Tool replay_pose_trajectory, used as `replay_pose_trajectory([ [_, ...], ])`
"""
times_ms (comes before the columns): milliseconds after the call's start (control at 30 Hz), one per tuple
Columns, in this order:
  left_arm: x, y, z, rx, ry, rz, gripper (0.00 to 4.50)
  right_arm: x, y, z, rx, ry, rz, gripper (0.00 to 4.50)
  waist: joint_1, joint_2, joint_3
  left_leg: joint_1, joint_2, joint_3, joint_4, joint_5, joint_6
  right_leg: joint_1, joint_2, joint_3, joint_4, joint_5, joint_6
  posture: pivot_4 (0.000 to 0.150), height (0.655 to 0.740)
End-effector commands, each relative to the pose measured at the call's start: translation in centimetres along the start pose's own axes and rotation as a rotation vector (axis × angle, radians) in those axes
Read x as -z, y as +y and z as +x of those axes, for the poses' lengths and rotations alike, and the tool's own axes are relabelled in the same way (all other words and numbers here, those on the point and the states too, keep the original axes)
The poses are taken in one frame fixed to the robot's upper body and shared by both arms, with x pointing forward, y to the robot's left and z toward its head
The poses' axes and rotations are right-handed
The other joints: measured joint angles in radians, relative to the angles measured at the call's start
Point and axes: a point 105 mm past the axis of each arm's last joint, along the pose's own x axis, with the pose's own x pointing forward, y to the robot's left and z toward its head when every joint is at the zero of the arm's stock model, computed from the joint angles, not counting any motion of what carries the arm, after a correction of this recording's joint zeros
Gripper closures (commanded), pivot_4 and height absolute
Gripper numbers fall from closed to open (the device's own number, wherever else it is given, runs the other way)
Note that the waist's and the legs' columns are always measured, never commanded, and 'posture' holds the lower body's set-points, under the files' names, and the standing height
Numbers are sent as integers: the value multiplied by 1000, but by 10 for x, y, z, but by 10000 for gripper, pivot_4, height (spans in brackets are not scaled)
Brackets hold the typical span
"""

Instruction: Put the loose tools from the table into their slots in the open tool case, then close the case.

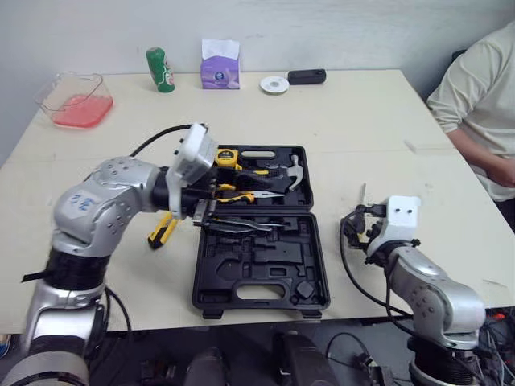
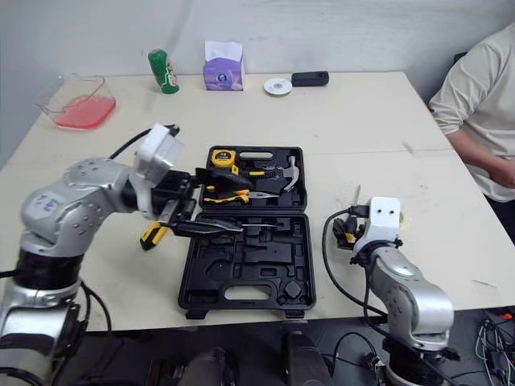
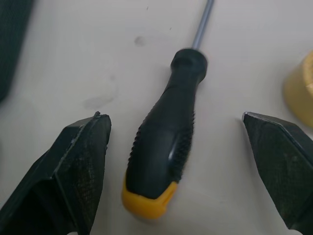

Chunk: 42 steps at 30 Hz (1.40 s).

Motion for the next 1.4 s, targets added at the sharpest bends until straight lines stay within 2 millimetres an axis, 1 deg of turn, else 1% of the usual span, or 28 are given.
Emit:
replay_pose_trajectory([
  [33, -6, 4, -1, 2, -9, 52, 84, -2, 2, -1, 10, -38, -18, 2597, -4, 0, 0, 0, 0, 0, 0, 0, 0, 0, 0, 0, 0, 0, 0, 1500, 7400],
  [100, -6, 10, 6, 7, -20, 60, 0, 2, 0, -3, 33, -42, -38, 7879, -5, 0, 0, 0, 0, -1, 0, 0, 0, 0, 0, 0, 0, 0, 0, 1500, 7400],
  [200, -7, 14, 9, 5, -26, 67, 0, -4, 4, -12, 4, -83, -34, 21466, -4, 0, 0, -1, 0, -1, 0, 0, 0, 0, 0, -1, 0, 0, 0, 1500, 7400],
  [267, -5, 16, 7, -6, -18, 70, 0, -15, 7, -21, -32, -121, -48, 30924, -8, 0, 0, -1, 0, -1, 0, 0, 0, 0, 0, 0, 0, 0, 0, 1500, 7400],
  [300, -4, 16, 5, -14, -11, 70, 0, -19, 8, -24, -49, -133, -54, 34278, -11, 0, 0, -1, 1, -1, 0, 0, 0, 0, 0, 0, 0, 0, 0, 1500, 7400],
  [400, 1, 18, -1, -43, 11, 66, 0, -31, 13, -32, -124, -153, -87, 34299, -12, 0, 0, 0, 1, -1, 0, 0, 0, 0, 0, 0, 0, 0, 0, 1500, 7400],
  [467, 6, 19, -9, -74, 33, 56, 0, -39, 21, -39, -226, -158, -148, 34299, -12, 0, 0, 0, 1, -1, 0, 0, 0, 0, 0, 0, 0, 0, 0, 1500, 7400],
  [500, 10, 19, -17, -97, 52, 46, 0, -44, 28, -43, -307, -155, -190, 34299, -12, 0, 0, 0, 1, -1, 0, 0, 0, 0, 0, 0, 0, 0, 0, 1500, 7400],
  [567, 23, 14, -36, -142, 109, 7, 0, -50, 45, -55, -528, -121, -296, 34299, -16, 2, 1, 0, 1, -1, 0, 0, 0, 0, 0, 0, 0, 0, 0, 1500, 7400],
  [600, 29, 10, -46, -162, 142, -14, 0, -51, 53, -61, -643, -88, -346, 34299, -17, 3, 2, 1, 1, -1, -1, 0, 0, 0, 1, 1, 0, 0, 0, 1500, 7400],
  [633, 33, 7, -52, -173, 163, -26, 0, -51, 58, -65, -712, -63, -374, 34299, -18, 3, 2, 2, 1, -3, -2, 0, 0, 0, 1, 1, 0, 0, 0, 1500, 7400],
  [667, 43, 1, -61, -188, 215, -32, 0, -49, 66, -69, -826, -15, -431, 34299, -15, 2, 2, 2, 0, -4, -2, 0, 0, 0, 2, 2, 0, 0, 0, 1500, 7400],
  [700, 49, -4, -67, -197, 251, -40, 0, -47, 71, -71, -902, 27, -480, 34299, -16, 1, 3, 2, 1, -6, -2, 0, 0, 0, 3, 1, 0, 0, -1, 1500, 7400],
  [767, 55, -8, -74, -210, 292, -45, 0, -44, 76, -72, -999, 90, -563, 34299, -13, 1, 3, 2, 1, -7, -2, -1, 0, 0, 3, 1, 0, -1, -1, 1500, 7400],
  [833, 58, -9, -78, -247, 298, -53, 0, -44, 82, -67, -1086, 137, -657, 34299, -4, -1, 4, 1, 1, -8, -1, -1, 1, 0, 2, 0, -1, -1, -1, 1500, 7400],
  [900, 61, -9, -81, -278, 305, -57, 0, -45, 87, -61, -1136, 172, -710, 34299, -1, -1, 4, 0, 0, -7, 1, -2, 3, 0, 0, 0, -1, 0, 0, 1500, 7400],
  [1000, 63, -9, -82, -288, 313, -53, 0, -45, 90, -55, -1166, 193, -753, 34299, 12, -1, 4, 0, 0, -5, 2, -3, 6, 0, -2, 0, -2, 0, 1, 1500, 7400],
  [1100, 67, -13, -79, -299, 316, -49, 0, -37, 88, -36, -1156, 234, -921, 34299, 14, -1, 4, -2, 0, -4, 2, -4, 7, -1, -4, 0, -3, 1, 1, 1500, 7400],
  [1233, 68, -13, -76, -306, 308, -43, 0, -39, 92, -25, -1156, 243, -942, 34299, 13, -1, 4, -3, 0, -3, 4, -5, 8, -2, -5, 0, -3, 1, 2, 1500, 7400],
  [1400, 70, -14, -73, -302, 303, -41, 0, -36, 95, -22, -1170, 256, -975, 34299, 13, -1, 4, -3, 2, -4, 8, -5, 7, -2, -4, -1, 0, 1, 2, 1500, 7400],
])
